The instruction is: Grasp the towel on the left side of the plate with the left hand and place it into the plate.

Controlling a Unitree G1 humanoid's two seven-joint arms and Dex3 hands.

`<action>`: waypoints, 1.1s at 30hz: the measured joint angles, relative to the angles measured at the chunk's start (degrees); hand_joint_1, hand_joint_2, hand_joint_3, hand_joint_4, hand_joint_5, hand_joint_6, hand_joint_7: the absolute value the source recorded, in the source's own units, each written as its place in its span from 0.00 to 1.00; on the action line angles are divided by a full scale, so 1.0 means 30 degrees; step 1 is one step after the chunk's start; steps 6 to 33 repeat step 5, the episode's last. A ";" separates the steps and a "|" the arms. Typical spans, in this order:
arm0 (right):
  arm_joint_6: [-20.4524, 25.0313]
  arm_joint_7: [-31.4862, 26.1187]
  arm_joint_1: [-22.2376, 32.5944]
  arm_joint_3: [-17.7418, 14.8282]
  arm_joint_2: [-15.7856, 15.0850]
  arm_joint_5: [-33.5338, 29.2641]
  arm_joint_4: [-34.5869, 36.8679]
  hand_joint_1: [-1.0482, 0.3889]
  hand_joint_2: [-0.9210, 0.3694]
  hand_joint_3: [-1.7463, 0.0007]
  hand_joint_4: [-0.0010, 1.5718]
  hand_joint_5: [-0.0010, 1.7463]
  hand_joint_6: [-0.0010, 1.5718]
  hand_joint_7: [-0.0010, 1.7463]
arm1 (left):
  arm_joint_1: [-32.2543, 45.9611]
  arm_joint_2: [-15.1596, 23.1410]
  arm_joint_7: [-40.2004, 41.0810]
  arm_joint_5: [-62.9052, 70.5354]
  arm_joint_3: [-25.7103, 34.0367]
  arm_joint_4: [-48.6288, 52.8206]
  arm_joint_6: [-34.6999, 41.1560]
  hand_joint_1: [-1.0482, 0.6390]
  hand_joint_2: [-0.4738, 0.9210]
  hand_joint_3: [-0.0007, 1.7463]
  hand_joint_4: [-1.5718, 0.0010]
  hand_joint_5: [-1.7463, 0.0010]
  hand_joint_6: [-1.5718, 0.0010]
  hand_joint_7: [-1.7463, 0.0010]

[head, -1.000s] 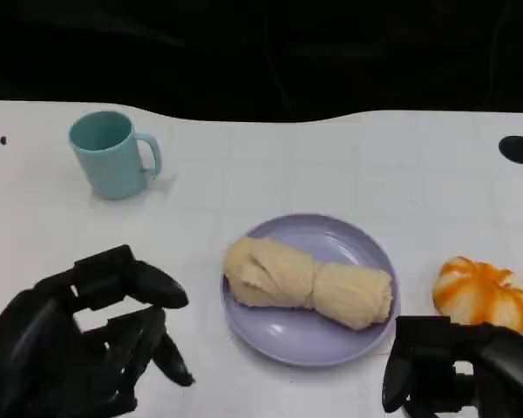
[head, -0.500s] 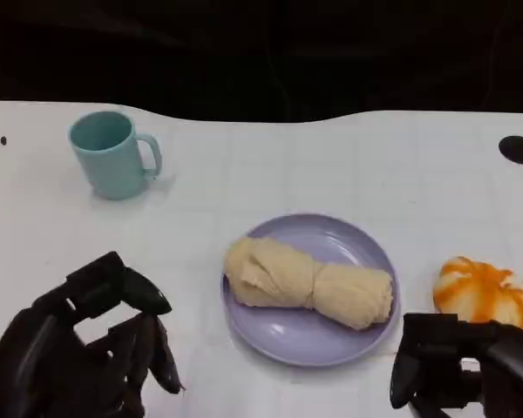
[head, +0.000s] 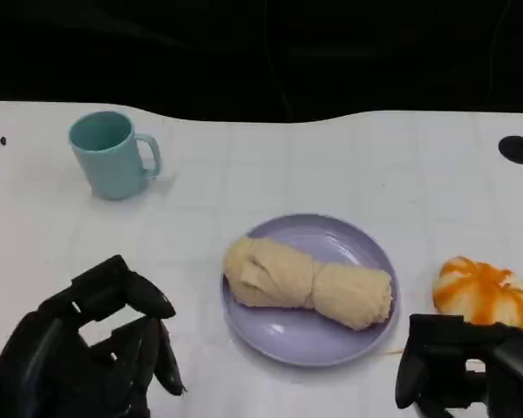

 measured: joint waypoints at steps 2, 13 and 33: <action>0.0000 0.0030 -0.0001 -0.0021 0.0000 0.0008 -0.0002 0.68 0.32 0.30 0.45 1.00 0.40 0.86 | -0.0002 0.0021 0.0010 -0.0004 -0.0063 0.0003 -0.0090 0.51 0.68 0.76 0.46 0.00 0.54 0.10; 0.0002 0.0036 -0.0014 -0.0043 0.0000 0.0008 -0.0002 0.67 0.32 0.30 0.46 1.00 0.40 0.86 | -0.0005 0.0179 0.0061 0.0014 -0.0225 0.0003 -0.0153 0.51 0.67 0.76 0.46 0.00 0.54 0.10; 0.0002 0.0036 -0.0014 -0.0043 0.0000 0.0008 -0.0002 0.67 0.32 0.30 0.46 1.00 0.40 0.86 | -0.0005 0.0179 0.0061 0.0014 -0.0225 0.0003 -0.0153 0.51 0.67 0.76 0.46 0.00 0.54 0.10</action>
